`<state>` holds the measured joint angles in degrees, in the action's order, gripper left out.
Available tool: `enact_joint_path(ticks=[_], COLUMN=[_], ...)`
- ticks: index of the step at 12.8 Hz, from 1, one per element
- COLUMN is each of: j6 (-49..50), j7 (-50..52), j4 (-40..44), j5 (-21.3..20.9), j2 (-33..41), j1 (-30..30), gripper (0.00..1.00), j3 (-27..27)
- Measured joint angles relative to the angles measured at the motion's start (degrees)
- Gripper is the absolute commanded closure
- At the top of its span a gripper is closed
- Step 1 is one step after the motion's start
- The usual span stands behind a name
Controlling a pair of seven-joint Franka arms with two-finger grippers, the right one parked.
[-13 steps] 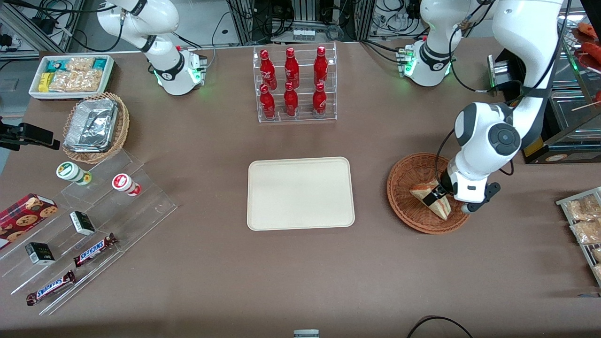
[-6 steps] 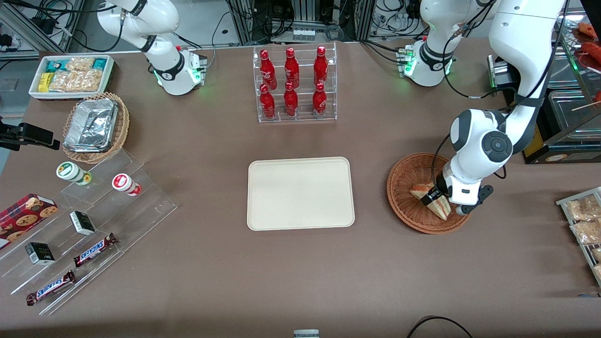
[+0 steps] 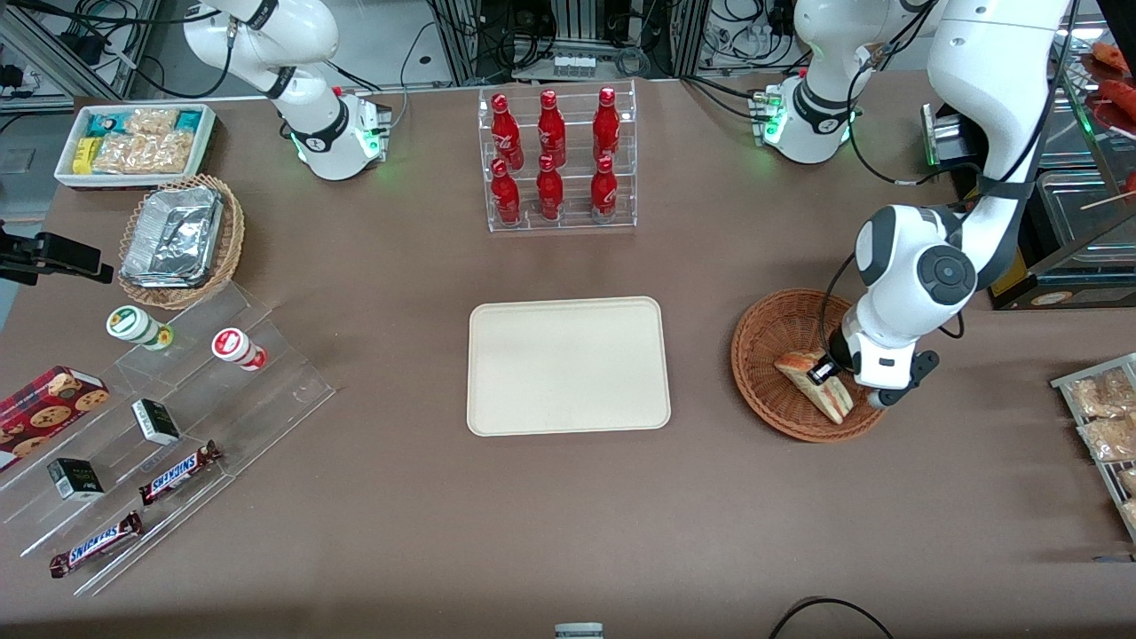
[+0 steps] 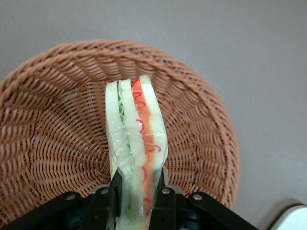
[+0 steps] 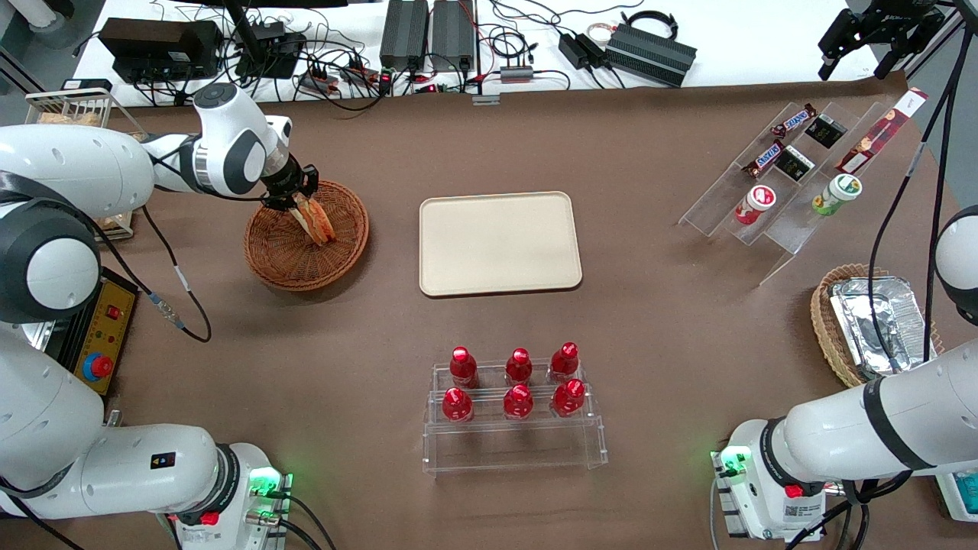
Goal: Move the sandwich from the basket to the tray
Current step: 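Lift the sandwich and carry it over the white tray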
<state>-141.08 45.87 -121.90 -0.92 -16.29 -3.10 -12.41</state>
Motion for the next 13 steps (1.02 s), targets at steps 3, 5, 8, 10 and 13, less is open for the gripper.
enact_joint_path(ticks=[3,5,8,10,13], j6=[14.61,25.89,33.12,33.07,30.91], j7=[-0.18,-1.50,-2.56,-2.50,-2.40], j4=[7.80,16.49,26.05,27.79,31.21], j5=[-2.64,-2.84,-2.82,-2.36,0.91], j2=[2.93,4.13,3.79,2.01,-3.97], j1=[0.17,1.89,8.20,13.57,20.01], gripper=[1.00,1.00,1.00,1.00,1.00], j3=[-0.58,-1.68,-2.17,-2.42,-2.66])
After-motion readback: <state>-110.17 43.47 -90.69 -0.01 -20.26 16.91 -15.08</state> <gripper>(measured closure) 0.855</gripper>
